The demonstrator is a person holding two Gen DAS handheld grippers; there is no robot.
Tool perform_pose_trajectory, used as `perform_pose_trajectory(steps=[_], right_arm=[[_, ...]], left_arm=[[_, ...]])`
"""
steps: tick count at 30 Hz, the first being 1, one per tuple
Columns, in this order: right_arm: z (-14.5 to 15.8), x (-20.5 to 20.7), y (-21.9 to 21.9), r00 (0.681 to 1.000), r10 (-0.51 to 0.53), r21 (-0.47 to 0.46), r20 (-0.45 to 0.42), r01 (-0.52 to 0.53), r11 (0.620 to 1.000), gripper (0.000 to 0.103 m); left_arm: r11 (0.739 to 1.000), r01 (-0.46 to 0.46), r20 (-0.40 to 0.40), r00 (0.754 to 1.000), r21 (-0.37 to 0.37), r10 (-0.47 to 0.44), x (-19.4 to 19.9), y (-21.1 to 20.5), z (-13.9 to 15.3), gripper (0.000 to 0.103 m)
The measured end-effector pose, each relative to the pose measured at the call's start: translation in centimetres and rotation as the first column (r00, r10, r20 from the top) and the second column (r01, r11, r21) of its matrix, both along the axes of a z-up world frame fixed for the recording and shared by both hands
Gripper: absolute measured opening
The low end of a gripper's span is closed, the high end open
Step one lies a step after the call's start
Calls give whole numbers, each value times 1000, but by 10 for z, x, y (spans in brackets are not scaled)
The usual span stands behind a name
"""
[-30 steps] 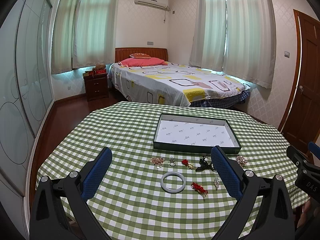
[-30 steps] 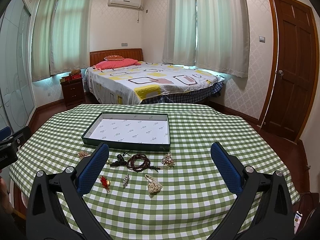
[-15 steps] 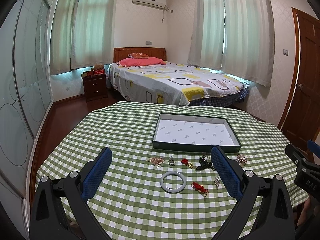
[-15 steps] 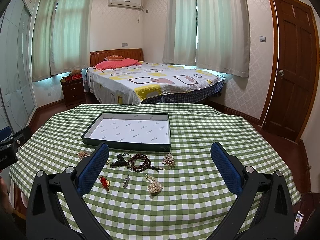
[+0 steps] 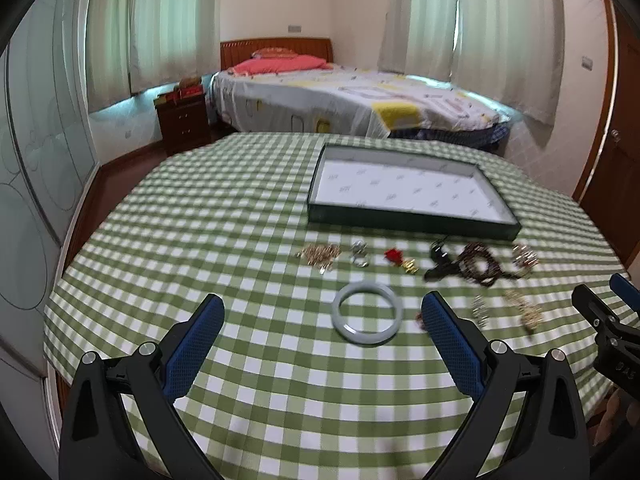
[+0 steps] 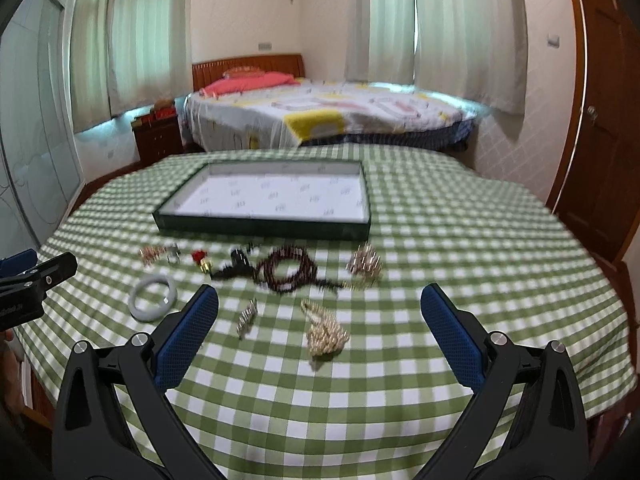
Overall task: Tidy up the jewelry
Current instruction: 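Lower the left tool onto the white bangle while the right tool approaches the silver brooch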
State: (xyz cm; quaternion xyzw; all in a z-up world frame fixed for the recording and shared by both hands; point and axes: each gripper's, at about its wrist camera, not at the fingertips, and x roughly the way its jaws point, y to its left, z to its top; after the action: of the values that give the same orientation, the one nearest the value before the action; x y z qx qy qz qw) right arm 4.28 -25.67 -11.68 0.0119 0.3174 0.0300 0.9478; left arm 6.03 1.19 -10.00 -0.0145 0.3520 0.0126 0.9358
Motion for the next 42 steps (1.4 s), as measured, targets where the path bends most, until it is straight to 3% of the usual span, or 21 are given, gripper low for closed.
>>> perform_pose_trajectory(steps=[1,3,10,11,12,14,28,33,39,42], right_arm=[[-6,4,0,1000,9,9,-18,-9,1000,84],[-18,11,-2,999,17,24,-50,-16,1000,76],[-41,29,-3,993,25,37,-119,-20,999,69],[-42,31,-2,992,31,35,-121,-27,999,69],[-43,32,0,992,36,32,-122,-33,999,68],[-46,35,3,990,49,31,-130,-45,998,66],[-59,49,-9,986,20,50,-164,-12,999,64],[-60,50,-12,985,15,63,-171,-4,998,64],[-63,52,-14,983,14,72,-185,-1,997,64],[-64,53,-14,982,14,75,-189,0,997,64]], left_arm=[[1000,-3,-8,1000,0,3,2,2,-4,96],[1000,-11,-33,999,-7,11,11,5,-17,96],[1000,-2,-91,996,-17,0,32,5,-43,95],[1000,1,-98,995,-15,-2,34,5,-46,93],[1000,5,-103,995,-17,-7,37,5,-48,80],[998,24,-127,991,-50,-30,43,7,-55,67],[993,91,-152,983,-76,-102,63,-18,-65,68],[991,109,-165,979,-80,-120,71,-26,-71,75],[991,119,-190,973,-67,-129,80,-32,-79,78],[991,136,-185,973,-16,-137,81,-37,-82,79]])
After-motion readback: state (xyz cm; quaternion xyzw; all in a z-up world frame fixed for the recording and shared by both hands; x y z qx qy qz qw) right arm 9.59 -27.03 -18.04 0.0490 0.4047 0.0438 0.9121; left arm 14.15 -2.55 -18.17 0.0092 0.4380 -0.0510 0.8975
